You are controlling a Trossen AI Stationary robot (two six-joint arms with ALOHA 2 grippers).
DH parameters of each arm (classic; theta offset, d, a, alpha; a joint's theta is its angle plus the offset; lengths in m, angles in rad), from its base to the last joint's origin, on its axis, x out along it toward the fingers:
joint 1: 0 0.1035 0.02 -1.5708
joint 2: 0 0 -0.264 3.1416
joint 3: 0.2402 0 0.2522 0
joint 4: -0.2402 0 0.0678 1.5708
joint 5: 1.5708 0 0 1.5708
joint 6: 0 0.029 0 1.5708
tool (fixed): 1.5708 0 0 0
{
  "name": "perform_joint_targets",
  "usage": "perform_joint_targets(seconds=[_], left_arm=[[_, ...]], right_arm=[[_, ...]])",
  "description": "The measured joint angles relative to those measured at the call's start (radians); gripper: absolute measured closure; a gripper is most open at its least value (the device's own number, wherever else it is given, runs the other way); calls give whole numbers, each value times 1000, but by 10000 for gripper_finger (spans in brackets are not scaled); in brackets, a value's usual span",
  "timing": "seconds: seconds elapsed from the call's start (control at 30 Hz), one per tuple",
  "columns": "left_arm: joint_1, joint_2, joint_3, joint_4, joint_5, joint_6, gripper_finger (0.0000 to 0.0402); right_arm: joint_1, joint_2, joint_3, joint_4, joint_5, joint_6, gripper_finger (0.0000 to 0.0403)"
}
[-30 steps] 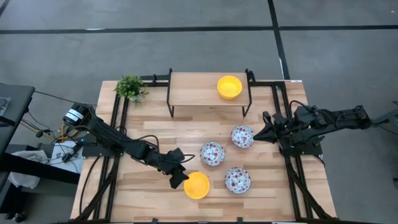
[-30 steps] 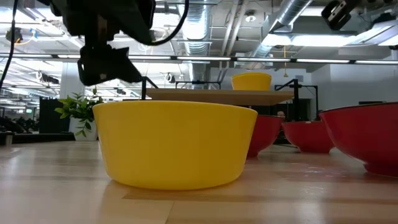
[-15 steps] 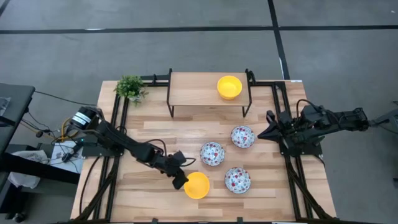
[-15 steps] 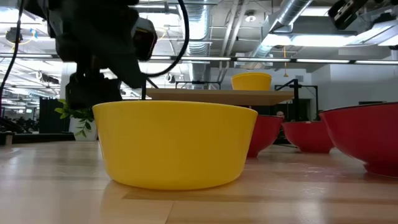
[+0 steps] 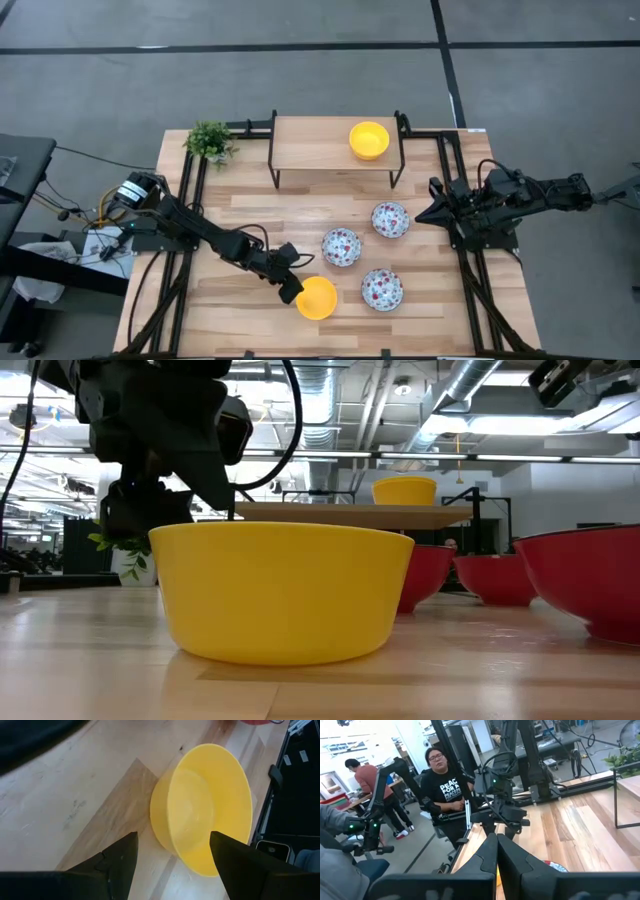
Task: Pick & Place Mini bowls
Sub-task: Stack the yellow bowl on the yellow bowl on the shelf
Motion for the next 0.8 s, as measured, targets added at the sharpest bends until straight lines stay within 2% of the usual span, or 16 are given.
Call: perform_joint_targets(seconds=[0.47,0.8], left_arm=[[34,25,0,-10,39,-29,157],[34,81,11,-1,96,-59,213]], right_arm=[[0,0,0,1,0,0,403],[0,0,0,3,0,0,403]])
